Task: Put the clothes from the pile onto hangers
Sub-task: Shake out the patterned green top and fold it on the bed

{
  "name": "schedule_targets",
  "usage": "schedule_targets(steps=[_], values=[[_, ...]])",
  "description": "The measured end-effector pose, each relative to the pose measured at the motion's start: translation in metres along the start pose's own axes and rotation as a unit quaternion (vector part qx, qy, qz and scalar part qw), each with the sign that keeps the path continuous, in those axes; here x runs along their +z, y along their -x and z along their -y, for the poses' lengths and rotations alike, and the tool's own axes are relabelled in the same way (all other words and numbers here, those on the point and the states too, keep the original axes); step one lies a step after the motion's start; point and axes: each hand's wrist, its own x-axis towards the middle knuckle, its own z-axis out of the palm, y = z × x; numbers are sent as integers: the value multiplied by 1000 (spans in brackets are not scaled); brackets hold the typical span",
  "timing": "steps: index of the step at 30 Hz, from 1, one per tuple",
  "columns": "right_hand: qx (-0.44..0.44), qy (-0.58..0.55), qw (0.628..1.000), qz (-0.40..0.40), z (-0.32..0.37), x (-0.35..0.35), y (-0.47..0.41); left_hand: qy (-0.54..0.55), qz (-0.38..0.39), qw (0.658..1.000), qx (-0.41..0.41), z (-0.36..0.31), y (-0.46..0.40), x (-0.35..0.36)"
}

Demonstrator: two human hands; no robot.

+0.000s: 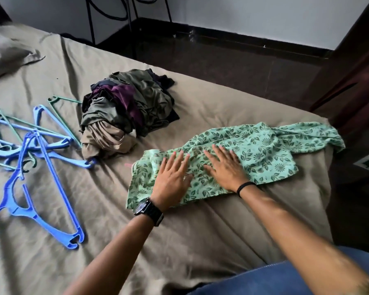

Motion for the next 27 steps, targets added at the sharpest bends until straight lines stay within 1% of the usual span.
schedule_targets(steps=[1, 2, 4, 6, 8, 9, 10, 11, 13, 14, 15, 17, 20, 22, 23, 24, 25, 26, 27], values=[[17, 12, 1000, 12, -12, 0, 0, 2, 28, 999, -31, 3, -3, 10], [37, 22, 999, 16, -25, 0, 1, 6, 35, 997, -67, 8, -4, 18], [90, 35, 995, 18, -56, -4, 5, 27, 24, 991, -127, 12, -6, 24], [139, 37, 989, 19, -87, -9, 12, 44, 29, 983, -173, 8, -12, 23], [152, 18, 988, 22, -103, -13, 13, 38, 39, 975, -216, -2, -19, 20], [146, 1, 989, 6, -105, -14, 12, 36, 39, 972, -230, -6, -22, 18], [140, -21, 989, -31, -106, -16, 12, 39, 32, 970, -237, -11, -26, 17], [139, -47, 986, -85, -107, -17, 13, 42, 14, 972, -230, -14, -28, 15], [154, -88, 968, -180, -112, -16, 14, 31, -31, 983, -178, -17, -30, 12], [168, -98, 960, -202, -115, -18, 14, 28, -40, 989, -140, -17, -30, 12], [183, -100, 956, -206, -119, -20, 13, 30, -38, 993, -108, -18, -31, 12], [210, -89, 958, -175, -126, -27, 8, 43, -21, 996, -69, -23, -34, 15], [244, -63, 965, -77, -139, -38, 3, 35, 2, 999, -17, -54, -52, 23], [221, -83, 971, -28, -147, -39, -2, 29, 23, 999, 25, -84, -67, 27], [217, -123, 968, -37, -156, -44, -2, 34, 36, 998, 46, -103, -78, 29], [220, -189, 954, -71, -163, -48, -1, 43, 49, 996, 62, -119, -88, 32], [241, -252, 928, -130, -174, -55, 2, 51, 63, 994, 78, -138, -102, 35], [280, -298, 893, -189, -183, -57, 6, 54, 74, 991, 95, -153, -113, 38], [342, -334, 848, -228, -203, -59, 12, 55, 79, 988, 119, -175, -130, 43]])
